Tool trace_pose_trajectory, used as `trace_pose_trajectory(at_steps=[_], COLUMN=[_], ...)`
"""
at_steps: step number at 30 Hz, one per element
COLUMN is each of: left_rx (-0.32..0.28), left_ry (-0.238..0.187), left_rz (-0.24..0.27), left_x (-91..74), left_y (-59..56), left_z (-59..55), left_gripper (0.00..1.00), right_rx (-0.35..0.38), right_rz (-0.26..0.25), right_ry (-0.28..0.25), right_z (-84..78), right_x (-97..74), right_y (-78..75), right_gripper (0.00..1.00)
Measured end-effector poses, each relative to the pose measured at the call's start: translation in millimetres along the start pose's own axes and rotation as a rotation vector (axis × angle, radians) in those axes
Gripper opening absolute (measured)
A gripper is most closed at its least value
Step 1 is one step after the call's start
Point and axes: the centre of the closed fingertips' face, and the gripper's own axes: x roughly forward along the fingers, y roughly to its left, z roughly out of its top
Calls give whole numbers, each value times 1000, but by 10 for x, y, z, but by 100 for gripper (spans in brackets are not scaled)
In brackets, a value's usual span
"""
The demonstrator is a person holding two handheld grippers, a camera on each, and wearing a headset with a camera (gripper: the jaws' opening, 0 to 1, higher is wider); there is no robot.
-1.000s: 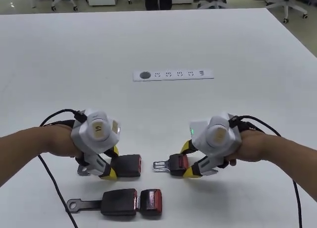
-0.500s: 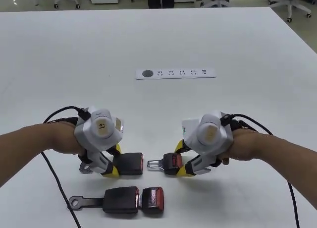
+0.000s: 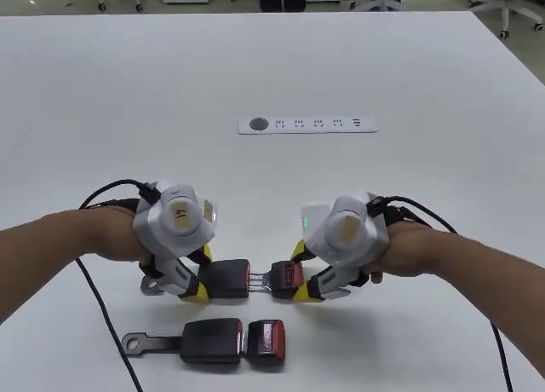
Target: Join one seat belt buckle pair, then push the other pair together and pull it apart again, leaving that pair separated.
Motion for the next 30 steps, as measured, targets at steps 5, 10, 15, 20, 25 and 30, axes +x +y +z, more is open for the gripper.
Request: trace_pose_trajectory(at_steps=[5,10,15,20,25,30], left_rx=[0,7,12,15,11,11], left_ry=[-5,-4,-6,0,-2,-4], left_rz=[4,2,-2,-1,-1,-2], left_x=[0,5,3,1,-1,3], left_y=[-3,-5,-7,-18,-19,-5], left_z=[7,17,18,28,32,21], left_gripper=[32,31,31,31,31,31], right_rx=[-13,-24,-22,13,35,43], right_rz=[-13,-16,-22,-31,-31,-31], right_ry=[3,-19,-32,-37,-38,-38], right_z=[38,27,25,51,44,57], right_x=[41,54,50,92,93,99], right_y=[-8,-28,-27,-44,-60,-52], right_gripper=[29,28,27,27,27,26])
